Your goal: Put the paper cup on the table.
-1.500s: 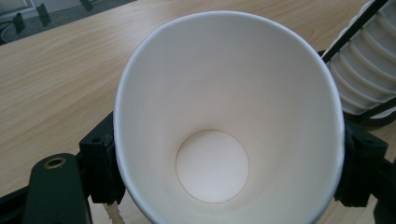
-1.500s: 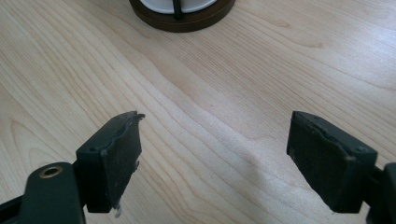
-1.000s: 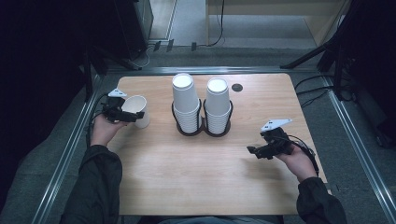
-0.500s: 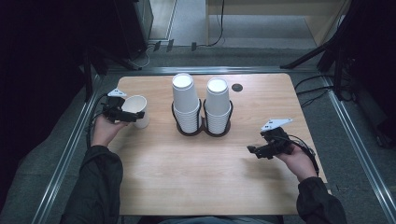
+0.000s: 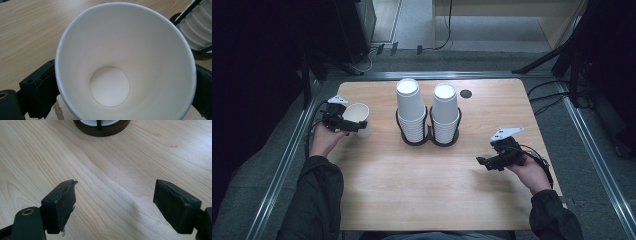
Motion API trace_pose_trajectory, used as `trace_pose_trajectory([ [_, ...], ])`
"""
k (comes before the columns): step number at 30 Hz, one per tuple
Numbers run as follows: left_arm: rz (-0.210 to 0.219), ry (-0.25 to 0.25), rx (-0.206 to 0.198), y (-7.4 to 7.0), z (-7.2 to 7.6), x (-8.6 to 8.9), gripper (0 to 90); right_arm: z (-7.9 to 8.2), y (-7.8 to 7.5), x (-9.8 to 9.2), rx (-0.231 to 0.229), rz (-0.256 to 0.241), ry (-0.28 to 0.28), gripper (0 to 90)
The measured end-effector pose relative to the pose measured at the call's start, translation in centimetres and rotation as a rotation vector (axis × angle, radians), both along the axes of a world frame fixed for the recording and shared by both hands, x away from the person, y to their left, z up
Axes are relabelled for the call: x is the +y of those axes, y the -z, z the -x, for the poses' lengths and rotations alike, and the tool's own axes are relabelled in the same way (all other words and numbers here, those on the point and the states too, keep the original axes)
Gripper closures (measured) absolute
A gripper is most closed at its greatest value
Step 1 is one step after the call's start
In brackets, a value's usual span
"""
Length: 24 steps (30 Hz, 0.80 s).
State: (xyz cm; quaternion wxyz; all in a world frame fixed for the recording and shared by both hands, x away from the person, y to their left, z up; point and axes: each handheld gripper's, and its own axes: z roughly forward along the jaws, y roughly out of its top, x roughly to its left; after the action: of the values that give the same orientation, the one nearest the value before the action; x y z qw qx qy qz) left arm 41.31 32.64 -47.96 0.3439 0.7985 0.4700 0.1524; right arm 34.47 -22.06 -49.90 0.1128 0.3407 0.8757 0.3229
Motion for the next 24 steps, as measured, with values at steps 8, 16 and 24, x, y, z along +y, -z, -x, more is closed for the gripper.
trace_pose_trajectory([
  [8,0.007,-0.013,0.026,-0.3,-0.1,0.2,0.0,0.0,0.0,0.1,-0.002,0.003,-0.008,18.4],
  [16,0.024,-0.007,0.022,-1.0,0.1,0.2,0.0,0.0,0.1,0.1,0.001,0.009,-0.012,18.4],
  [24,0.033,-0.003,0.035,-1.7,0.4,0.5,0.0,0.0,0.0,0.2,-0.005,0.015,-0.006,18.4],
])
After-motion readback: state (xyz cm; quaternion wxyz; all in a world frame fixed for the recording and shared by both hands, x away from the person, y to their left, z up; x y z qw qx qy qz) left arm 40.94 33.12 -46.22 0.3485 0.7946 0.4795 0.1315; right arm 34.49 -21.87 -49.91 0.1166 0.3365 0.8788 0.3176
